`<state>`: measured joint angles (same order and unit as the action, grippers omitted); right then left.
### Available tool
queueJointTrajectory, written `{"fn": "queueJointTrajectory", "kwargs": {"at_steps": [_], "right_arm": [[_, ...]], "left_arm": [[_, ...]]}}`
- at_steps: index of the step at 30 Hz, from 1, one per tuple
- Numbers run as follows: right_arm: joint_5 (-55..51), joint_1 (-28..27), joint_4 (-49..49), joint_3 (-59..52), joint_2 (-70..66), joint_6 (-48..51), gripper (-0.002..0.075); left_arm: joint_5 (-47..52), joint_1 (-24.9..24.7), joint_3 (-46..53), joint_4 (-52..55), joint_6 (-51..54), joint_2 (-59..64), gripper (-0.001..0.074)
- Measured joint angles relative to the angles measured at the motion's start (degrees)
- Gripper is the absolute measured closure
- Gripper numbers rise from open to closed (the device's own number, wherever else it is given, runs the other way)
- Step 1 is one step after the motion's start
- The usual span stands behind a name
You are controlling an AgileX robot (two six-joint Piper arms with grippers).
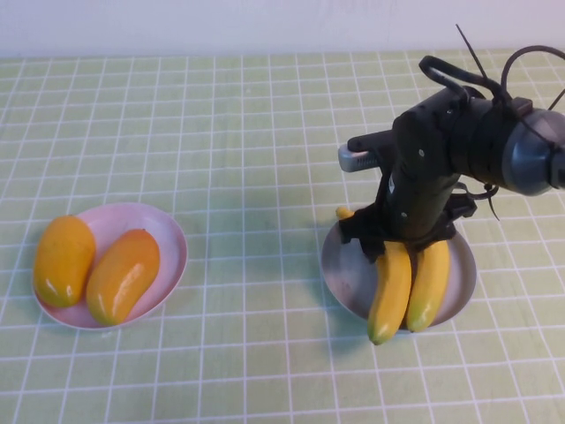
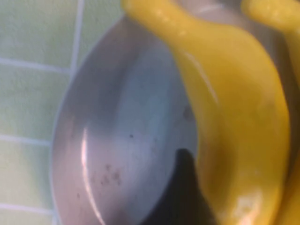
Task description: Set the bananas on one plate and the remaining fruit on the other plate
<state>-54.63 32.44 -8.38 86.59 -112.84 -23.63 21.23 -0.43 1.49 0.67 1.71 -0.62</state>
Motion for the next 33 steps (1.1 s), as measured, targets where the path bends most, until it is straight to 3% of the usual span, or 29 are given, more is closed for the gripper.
{"fn": "queueJointTrajectory", "kwargs": {"at_steps": [4,8,12,18,20,33], "right_arm": [[-1.71,0.00,-0.22,0.00,0.72,0.00,0.0204],[-3.36,0.22,-0.22,0.00,4.77,0.00,0.0223],[-7.29,1.62,-0.75,0.00,11.46,0.00,0.0343],[-12.00,2.95,-2.99,-4.23,22.86,0.00,0.0640],[-12.41,2.95,-3.24,-6.89,27.26,0.35,0.0698],[-12.55,2.95,-1.47,-24.81,53.64,1.05,0.0741]], "left_arm": [[0.00,0.00,0.00,0.00,0.00,0.00,0.0731],[0.00,0.00,0.00,0.00,0.00,0.00,0.0731],[0.00,0.00,0.00,0.00,0.00,0.00,0.0731],[0.00,0.00,0.00,0.00,0.00,0.00,0.0731],[0.00,0.00,0.00,0.00,0.00,0.00,0.0731],[0.00,0.00,0.00,0.00,0.00,0.00,0.0731]]}}
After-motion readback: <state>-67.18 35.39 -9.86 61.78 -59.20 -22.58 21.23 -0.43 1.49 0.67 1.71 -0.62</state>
